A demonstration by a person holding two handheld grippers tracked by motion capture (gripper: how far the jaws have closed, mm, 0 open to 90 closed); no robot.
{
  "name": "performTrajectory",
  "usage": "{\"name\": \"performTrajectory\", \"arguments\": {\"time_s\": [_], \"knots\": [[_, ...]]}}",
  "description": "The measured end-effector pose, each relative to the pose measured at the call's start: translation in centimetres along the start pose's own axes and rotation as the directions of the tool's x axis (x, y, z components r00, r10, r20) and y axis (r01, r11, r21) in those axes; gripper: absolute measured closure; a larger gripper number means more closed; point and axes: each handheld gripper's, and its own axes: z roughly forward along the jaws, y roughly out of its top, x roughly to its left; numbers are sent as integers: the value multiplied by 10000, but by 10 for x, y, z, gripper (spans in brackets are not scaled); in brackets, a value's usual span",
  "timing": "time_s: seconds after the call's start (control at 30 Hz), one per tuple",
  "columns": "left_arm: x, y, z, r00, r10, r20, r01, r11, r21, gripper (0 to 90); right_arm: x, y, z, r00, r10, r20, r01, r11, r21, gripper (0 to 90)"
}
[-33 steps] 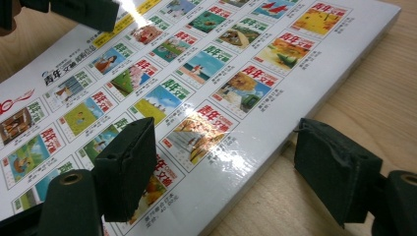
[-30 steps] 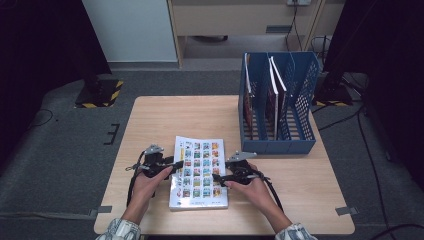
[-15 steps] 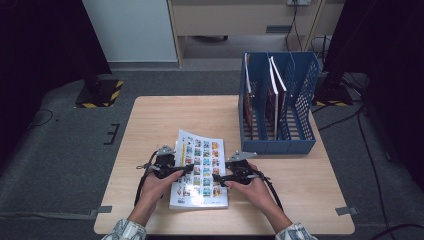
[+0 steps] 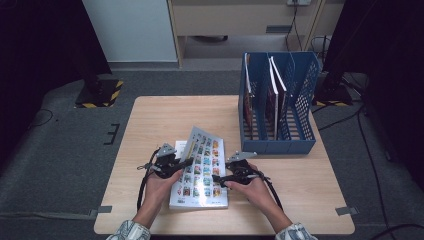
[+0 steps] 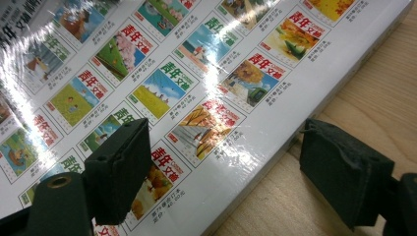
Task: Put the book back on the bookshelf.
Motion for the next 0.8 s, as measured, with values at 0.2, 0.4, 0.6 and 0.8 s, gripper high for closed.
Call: {"name": "performTrajectory", "arguments": {"time_s": [0.2, 0.4, 0.6, 0.8], "knots": [[-4, 5, -8, 9996, -126, 261, 140, 9986, -517, 850, -1, 0, 1, 9997, 108, -233, -110, 9999, -66, 144], [-6, 7, -15, 9975, -373, 605, 424, 9955, -846, 850, -3, 1, 1, 9965, 525, -646, -535, 9985, -130, 116], [-4, 7, -21, 9945, -587, 872, 674, 9927, -1004, 850, -3, 1, 4, 9914, 685, -1117, -709, 9973, -174, 118], [1, 6, -22, 9870, -1028, 1236, 1168, 9868, -1122, 851, -1, 3, 6, 9904, 611, -1236, -631, 9979, -122, 125]]}}
